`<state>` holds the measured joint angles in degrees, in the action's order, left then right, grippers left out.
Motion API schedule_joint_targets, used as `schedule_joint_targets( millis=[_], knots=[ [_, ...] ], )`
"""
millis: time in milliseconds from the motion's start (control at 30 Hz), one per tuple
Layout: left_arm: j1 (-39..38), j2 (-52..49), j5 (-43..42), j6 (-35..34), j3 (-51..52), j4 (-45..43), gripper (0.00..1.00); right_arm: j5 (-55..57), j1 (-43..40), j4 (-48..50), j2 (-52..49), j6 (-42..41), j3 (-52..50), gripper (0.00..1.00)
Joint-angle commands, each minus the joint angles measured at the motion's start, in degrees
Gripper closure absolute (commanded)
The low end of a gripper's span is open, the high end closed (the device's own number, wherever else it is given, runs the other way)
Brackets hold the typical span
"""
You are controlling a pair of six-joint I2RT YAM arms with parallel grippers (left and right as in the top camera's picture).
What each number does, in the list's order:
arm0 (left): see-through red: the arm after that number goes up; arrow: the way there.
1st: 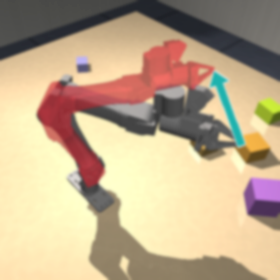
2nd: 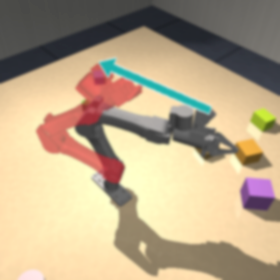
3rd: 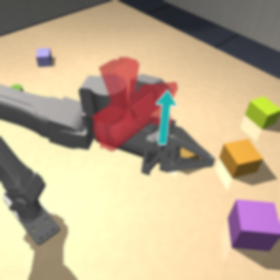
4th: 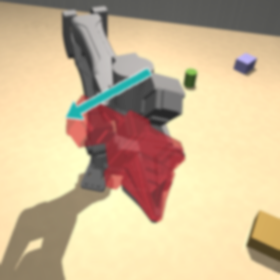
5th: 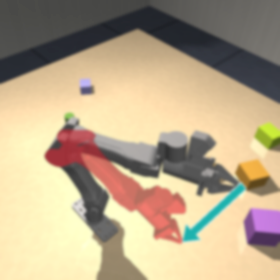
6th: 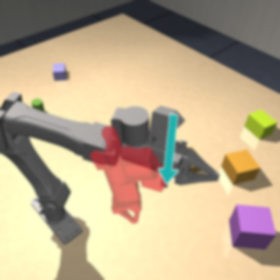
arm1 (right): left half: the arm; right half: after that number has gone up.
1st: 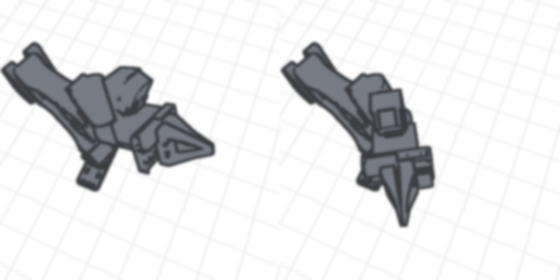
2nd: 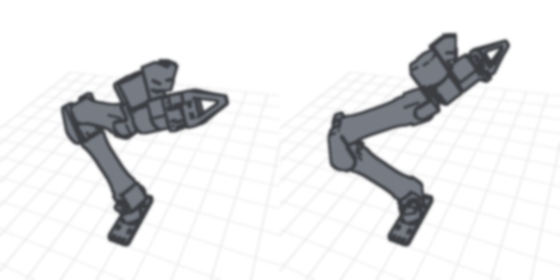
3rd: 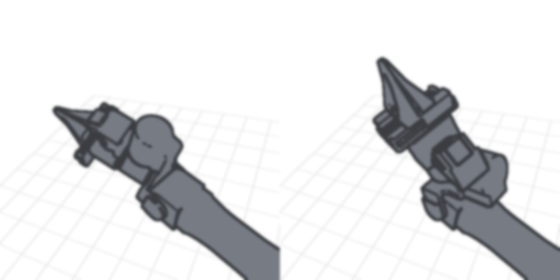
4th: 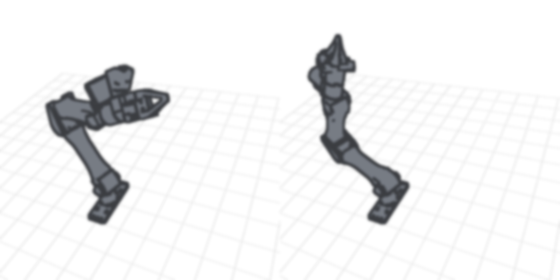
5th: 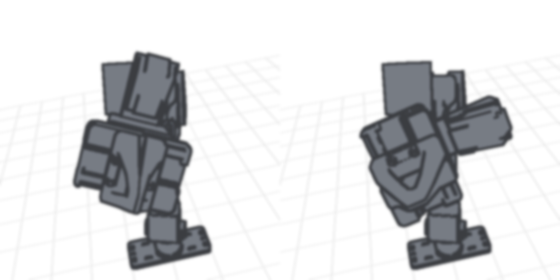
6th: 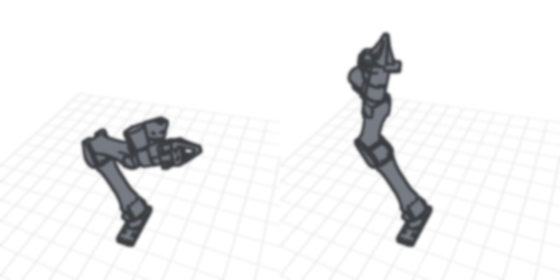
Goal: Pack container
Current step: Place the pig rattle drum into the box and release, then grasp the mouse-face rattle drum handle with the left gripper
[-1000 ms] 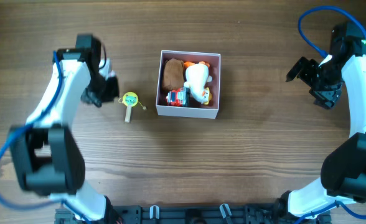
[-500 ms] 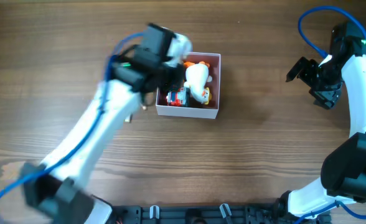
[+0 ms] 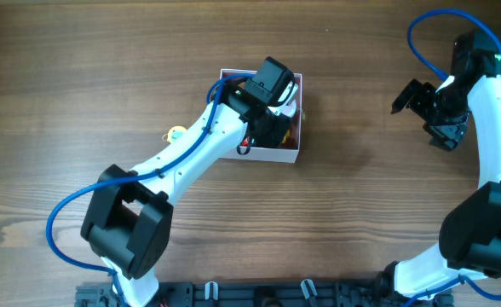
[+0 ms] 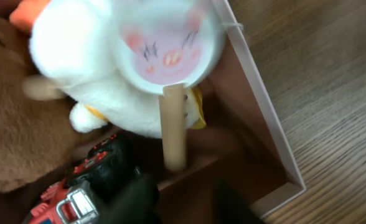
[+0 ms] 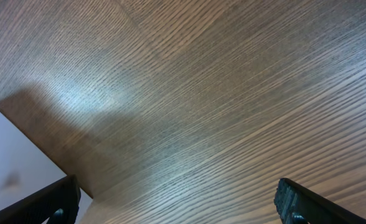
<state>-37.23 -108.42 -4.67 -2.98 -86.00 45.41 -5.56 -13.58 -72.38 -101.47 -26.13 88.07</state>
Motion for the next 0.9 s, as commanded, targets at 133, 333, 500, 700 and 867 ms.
schedule_joint_targets(
  millis=[133,333,500,700,867],
  knots=[
    [0.28,3.3,-0.83,-0.74,-2.91,4.24,0.0,-0.48,0.07,-0.33,-0.79,-0.81,-0.44,0.0],
    [3.34,12.37,1.88,-0.72,-10.54,12.9,0.0,-0.5,0.07,-0.33,-0.79,-0.81,-0.44,0.0],
    [9.29,18.88,2.21,5.49,-10.6,20.02,0.0,-0.5,0.07,-0.33,-0.79,-0.83,-0.44,0.0],
    [20.0,16.74,1.07,0.07,-4.46,24.98,0.01,-0.5,0.07,-0.31,-0.79,-0.83,-0.44,0.0],
    [24.72,10.4,1.05,-5.27,8.57,14.62,0.14,-0.5,0.07,-0.33,-0.79,-0.83,-0.44,0.0]
  ],
)
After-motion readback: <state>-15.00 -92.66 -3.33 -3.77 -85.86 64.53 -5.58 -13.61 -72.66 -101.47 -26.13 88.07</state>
